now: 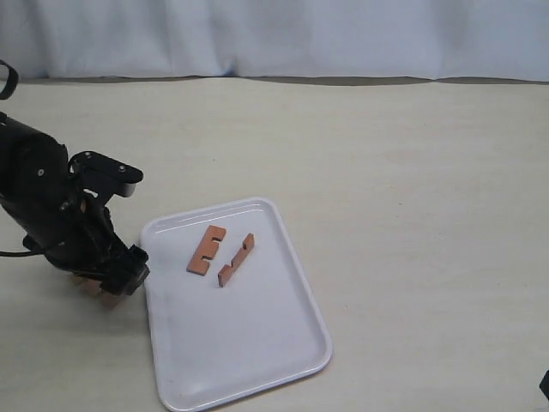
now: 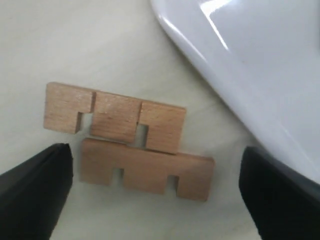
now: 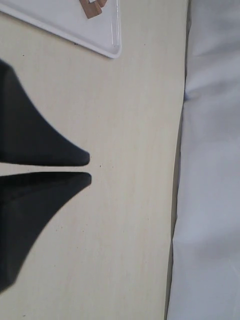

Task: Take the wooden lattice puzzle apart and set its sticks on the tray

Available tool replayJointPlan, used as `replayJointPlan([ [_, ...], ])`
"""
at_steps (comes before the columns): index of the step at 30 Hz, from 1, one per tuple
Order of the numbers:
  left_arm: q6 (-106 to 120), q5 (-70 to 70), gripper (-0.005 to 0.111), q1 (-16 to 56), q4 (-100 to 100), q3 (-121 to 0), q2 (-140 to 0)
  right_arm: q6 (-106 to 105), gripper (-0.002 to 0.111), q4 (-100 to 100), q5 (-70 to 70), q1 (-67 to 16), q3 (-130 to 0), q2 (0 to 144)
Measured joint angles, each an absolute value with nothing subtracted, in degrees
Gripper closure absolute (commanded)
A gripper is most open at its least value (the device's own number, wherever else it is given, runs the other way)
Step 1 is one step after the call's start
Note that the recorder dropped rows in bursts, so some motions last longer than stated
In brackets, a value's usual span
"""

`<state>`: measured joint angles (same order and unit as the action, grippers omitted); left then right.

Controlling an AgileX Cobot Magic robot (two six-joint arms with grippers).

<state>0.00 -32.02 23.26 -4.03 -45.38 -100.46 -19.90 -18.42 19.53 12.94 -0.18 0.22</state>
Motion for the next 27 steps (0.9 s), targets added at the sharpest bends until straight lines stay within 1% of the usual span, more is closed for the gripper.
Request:
replayJointPlan([
  [23, -0.64, -26.76, 0.023, 23.26, -5.47, -42.35, -102.21, -19.9, 0.104, -18.42, 19.55, 12.94, -0.18, 0.22],
  [24, -0.76, -26.64, 0.025, 23.26, -5.6, -42.26, -102.21, -19.9, 0.104, -18.42, 19.55, 12.94, -0.18, 0.22],
  [25, -0.76, -26.52, 0.029, 23.26, -5.7, -42.26, -102.11, -19.9, 0.104, -18.42, 19.55, 12.94, -0.18, 0.22],
  [26, -0.76, -26.52, 0.034, 23.26, -5.73, -42.26, -102.11, -19.9, 0.104, -18.42, 19.55, 12.94, -0.18, 0.22],
  [27, -0.76, -26.41, 0.043, 23.26, -5.84, -42.26, -102.11, -19.9, 0.104, -18.42, 19.55, 12.94, -0.18, 0.22],
])
